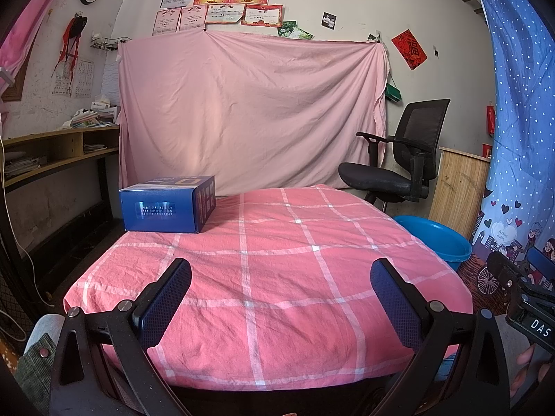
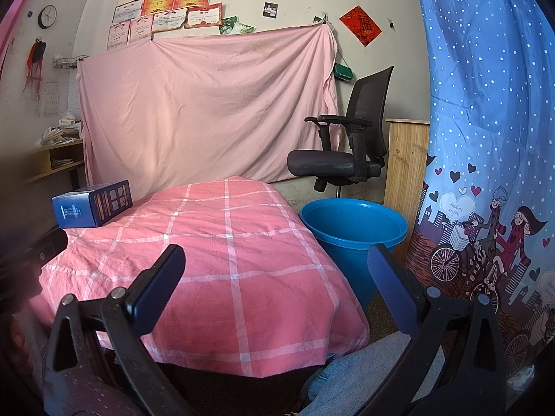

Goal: Collect trash

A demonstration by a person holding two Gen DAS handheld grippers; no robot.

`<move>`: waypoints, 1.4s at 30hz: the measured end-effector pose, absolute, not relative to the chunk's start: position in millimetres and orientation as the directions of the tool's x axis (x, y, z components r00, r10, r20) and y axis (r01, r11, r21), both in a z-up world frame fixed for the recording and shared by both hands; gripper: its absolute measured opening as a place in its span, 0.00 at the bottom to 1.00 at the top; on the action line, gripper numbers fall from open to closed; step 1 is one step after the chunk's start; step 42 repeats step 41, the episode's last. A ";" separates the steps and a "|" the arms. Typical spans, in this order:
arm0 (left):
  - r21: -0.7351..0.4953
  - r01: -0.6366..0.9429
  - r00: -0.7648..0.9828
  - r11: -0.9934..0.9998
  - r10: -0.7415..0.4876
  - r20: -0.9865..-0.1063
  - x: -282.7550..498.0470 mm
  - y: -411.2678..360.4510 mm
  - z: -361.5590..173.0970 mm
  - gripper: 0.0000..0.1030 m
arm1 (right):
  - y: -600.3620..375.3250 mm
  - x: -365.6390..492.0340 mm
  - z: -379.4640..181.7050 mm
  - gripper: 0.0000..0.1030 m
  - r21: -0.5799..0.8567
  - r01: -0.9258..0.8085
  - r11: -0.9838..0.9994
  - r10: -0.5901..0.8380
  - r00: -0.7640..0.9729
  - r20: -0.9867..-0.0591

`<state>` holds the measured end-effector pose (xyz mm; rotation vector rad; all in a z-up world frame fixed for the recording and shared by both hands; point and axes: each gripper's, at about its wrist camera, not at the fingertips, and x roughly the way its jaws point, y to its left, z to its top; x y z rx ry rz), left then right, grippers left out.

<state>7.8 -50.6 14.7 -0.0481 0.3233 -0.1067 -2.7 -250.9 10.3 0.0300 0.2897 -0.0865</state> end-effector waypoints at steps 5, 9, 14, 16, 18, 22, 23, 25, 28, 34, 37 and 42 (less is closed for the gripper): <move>-0.064 0.097 0.942 0.993 -0.113 -0.315 7.8 -50.7 14.6 0.98 | -250.8 -2.8 10.5 1.00 0.017 0.089 0.996 -0.081 0.955 -0.286; -0.064 0.097 0.942 0.993 -0.112 -0.315 7.7 -50.9 14.4 0.98 | -251.2 -2.7 10.4 1.00 0.017 0.089 0.996 -0.081 0.954 -0.287; -0.065 0.098 0.942 0.993 -0.113 -0.315 7.7 -50.9 14.3 0.98 | -251.4 -2.6 10.5 1.00 0.017 0.089 0.996 -0.081 0.954 -0.287; -0.064 0.096 0.943 0.993 -0.111 -0.314 7.4 -51.7 14.4 0.98 | -251.3 -2.7 10.6 1.00 0.017 0.089 0.996 -0.081 0.954 -0.287; -0.063 0.097 0.943 0.993 -0.112 -0.314 7.1 -51.6 14.2 0.98 | -251.6 -2.7 10.6 1.00 0.017 0.089 0.996 -0.080 0.955 -0.287; -0.048 0.086 0.942 0.995 -0.097 -0.322 8.0 -51.4 14.7 0.98 | -251.5 -2.7 10.6 1.00 0.017 0.089 0.996 -0.080 0.954 -0.287; -0.044 0.086 0.941 0.995 -0.096 -0.323 8.2 -51.6 14.9 0.98 | -251.3 -2.7 10.7 1.00 0.018 0.089 0.996 -0.080 0.954 -0.287; -0.037 0.089 0.942 0.995 -0.097 -0.323 8.0 -51.2 15.1 0.98 | -251.3 -2.7 10.7 1.00 0.018 0.089 0.996 -0.080 0.954 -0.287; -0.032 0.094 0.942 0.995 -0.100 -0.322 8.0 -51.7 14.6 0.98 | -250.9 -2.6 10.8 1.00 0.018 0.089 0.996 -0.080 0.954 -0.289; -0.023 0.102 0.939 0.995 -0.104 -0.327 8.5 -54.6 12.4 0.98 | -246.9 -1.3 8.4 1.00 0.015 0.086 0.996 -0.078 0.952 -0.294; -0.016 0.107 0.939 0.994 -0.107 -0.327 8.6 -56.1 11.7 0.98 | -243.7 -0.2 6.7 1.00 0.011 0.083 0.997 -0.076 0.952 -0.297; -0.014 0.108 0.939 0.994 -0.106 -0.327 9.5 -56.3 10.9 0.98 | -242.1 -0.3 6.3 1.00 0.011 0.083 0.996 -0.076 0.951 -0.298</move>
